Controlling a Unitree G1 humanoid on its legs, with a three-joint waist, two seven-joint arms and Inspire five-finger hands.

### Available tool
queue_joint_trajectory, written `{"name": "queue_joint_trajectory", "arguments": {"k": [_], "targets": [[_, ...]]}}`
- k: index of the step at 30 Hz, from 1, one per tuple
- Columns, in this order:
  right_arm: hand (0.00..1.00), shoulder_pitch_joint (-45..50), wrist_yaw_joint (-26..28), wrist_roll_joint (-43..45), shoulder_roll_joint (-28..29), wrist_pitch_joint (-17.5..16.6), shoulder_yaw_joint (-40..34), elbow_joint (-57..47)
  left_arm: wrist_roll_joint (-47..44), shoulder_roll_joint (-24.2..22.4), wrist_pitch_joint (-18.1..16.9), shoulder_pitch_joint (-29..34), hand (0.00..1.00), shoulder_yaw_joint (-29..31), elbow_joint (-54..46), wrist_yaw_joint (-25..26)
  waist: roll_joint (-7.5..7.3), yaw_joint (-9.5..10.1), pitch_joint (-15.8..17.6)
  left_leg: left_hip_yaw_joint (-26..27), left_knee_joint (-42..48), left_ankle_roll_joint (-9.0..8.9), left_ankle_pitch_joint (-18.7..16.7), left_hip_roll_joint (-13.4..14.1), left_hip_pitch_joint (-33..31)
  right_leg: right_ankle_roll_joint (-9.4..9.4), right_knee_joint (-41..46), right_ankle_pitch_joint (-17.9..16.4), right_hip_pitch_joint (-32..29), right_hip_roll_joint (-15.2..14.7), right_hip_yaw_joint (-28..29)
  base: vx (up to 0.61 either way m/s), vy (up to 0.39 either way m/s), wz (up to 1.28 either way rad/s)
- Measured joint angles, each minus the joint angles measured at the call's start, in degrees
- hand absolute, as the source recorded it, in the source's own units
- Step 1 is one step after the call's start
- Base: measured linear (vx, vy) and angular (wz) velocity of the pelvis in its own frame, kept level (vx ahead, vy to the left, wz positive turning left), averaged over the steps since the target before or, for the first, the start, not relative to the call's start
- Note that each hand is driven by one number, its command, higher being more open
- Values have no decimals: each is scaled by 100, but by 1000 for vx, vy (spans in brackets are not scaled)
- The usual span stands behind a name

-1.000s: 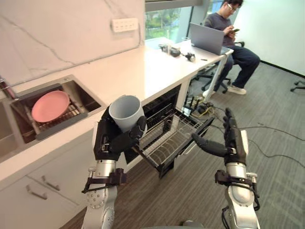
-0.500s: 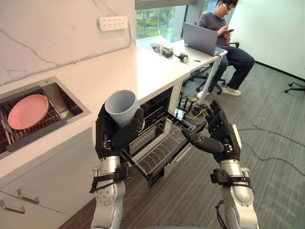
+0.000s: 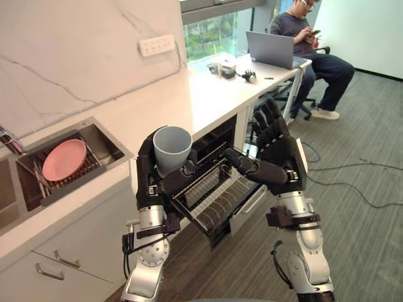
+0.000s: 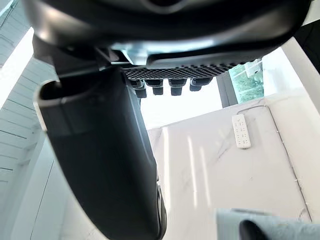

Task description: Walk over to the sink, pick up the cup, carry it to the dishwasher, place the cup inside the dishwasher, then close the dishwasher door

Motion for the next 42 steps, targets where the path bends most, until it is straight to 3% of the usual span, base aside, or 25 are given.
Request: {"name": "queue_joint_trajectory", "arguments": {"k": [4, 11, 16, 21, 42], "targets": [[100, -131, -19, 11, -8, 73, 57, -14, 436, 62, 147, -285, 0, -325, 241, 13, -22, -25, -16, -69, -201, -11, 195, -17, 31, 4, -13, 83, -34, 17, -81, 61, -21, 11], [100, -292, -8, -2, -126, 537, 279, 3, 757, 75, 227, -473, 0, -458, 268, -95, -53, -129, -35, -105, -437, -21, 237, -19, 162, 1, -56, 86, 26, 52, -148, 52, -5, 4], [100, -293, -8, -354, -191, 1161, 547, 122, 1108, 173, 225, -491, 0, -536, 252, -75, -154, -120, -96, -107, -456, -17, 241, -29, 167, 1, -76, 86, 34, 49, -151, 0, 0, 0], [100, -294, -83, -458, -238, 1526, 614, 172, 1447, 172, 211, -497, 0, -684, 160, -78, -169, -123, -101, -124, -498, -15, 288, -46, 167, 1, -82, 86, 34, 37, -164, -40, -6, 2], [100, -765, -524, 107, -253, 1761, 677, 112, 971, 177, -20, -498, 0, -791, -346, -382, -347, -122, -260, -282, -857, -15, 573, -69, 205, -3, -91, 82, 22, 48, -358, -25, -7, 4]]}}
